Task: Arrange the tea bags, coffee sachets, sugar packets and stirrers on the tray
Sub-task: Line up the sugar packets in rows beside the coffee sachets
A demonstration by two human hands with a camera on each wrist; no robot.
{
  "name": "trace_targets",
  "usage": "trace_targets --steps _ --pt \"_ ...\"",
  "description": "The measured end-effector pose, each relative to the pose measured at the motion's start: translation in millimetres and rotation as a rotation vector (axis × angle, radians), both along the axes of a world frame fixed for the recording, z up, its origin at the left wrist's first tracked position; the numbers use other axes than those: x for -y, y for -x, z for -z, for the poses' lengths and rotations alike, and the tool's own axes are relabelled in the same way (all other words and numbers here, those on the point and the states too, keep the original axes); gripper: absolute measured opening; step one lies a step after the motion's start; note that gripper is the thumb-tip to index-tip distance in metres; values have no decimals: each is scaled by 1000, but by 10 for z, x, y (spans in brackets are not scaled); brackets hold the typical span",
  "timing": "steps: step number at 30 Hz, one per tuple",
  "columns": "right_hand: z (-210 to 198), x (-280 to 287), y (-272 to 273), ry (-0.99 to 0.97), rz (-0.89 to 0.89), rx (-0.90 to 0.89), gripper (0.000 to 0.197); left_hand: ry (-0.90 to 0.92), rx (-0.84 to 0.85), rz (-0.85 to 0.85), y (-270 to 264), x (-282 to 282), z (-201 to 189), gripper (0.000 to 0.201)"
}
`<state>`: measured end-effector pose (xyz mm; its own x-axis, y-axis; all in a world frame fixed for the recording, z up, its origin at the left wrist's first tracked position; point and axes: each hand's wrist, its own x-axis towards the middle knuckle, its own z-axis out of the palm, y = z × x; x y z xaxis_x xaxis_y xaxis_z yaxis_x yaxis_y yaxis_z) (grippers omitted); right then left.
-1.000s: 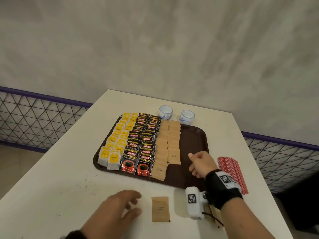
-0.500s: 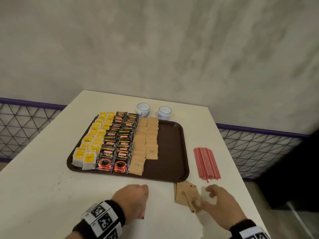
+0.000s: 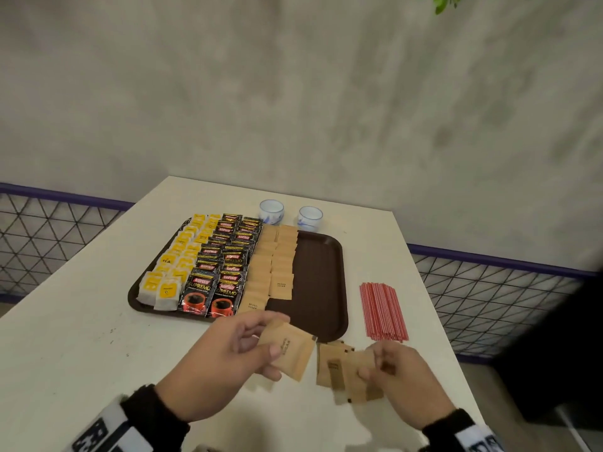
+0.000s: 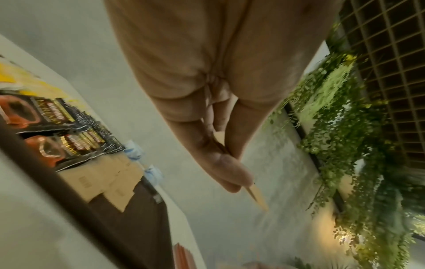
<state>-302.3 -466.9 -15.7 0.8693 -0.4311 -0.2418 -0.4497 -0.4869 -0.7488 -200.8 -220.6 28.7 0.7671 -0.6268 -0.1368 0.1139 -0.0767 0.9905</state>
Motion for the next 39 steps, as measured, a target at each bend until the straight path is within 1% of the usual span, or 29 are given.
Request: trace_targets --steps 1,3,5,7,10,14,19,22,24,26,29,31,34,39 --pt "-103 0 49 -133 -9 96 8 20 12 -13 22 2 -31 37" --pt "-332 -51 110 -383 -29 278 17 64 44 -42 58 3 -78 44" --pt "-517 -121 134 -516 -60 394 23 103 58 -53 85 -9 -111 52" --pt "-649 -190 137 -547 -85 466 26 120 61 -57 89 -24 -123 55" --pt "-786 -260 136 -520 -102 528 28 113 89 -62 75 -46 -106 54" --pt "-853 -287 100 -479 -110 537 33 130 107 -63 37 -71 -61 49" --pt "-898 -292 11 -486 -123 537 33 133 110 -92 -37 -120 -15 44" --pt "-858 -223 -144 -482 -96 513 32 114 113 -109 -92 -175 12 42" --pt "-732 -122 -346 -466 -32 451 27 98 106 -131 -124 -226 24 39" --pt "-492 -1 -623 -428 51 331 21 81 106 -164 -151 -285 38 36" --pt "-96 69 -1073 -396 129 141 14 68 89 -229 -200 -363 82 35" --pt "98 12 -1364 -402 175 79 17 48 69 -257 -230 -401 108 35" --pt "248 -143 -1720 -349 186 23 26 18 69 -258 -281 -462 140 34" --pt "351 -318 -2063 -346 246 -54 26 -24 106 -293 -383 -569 188 33"
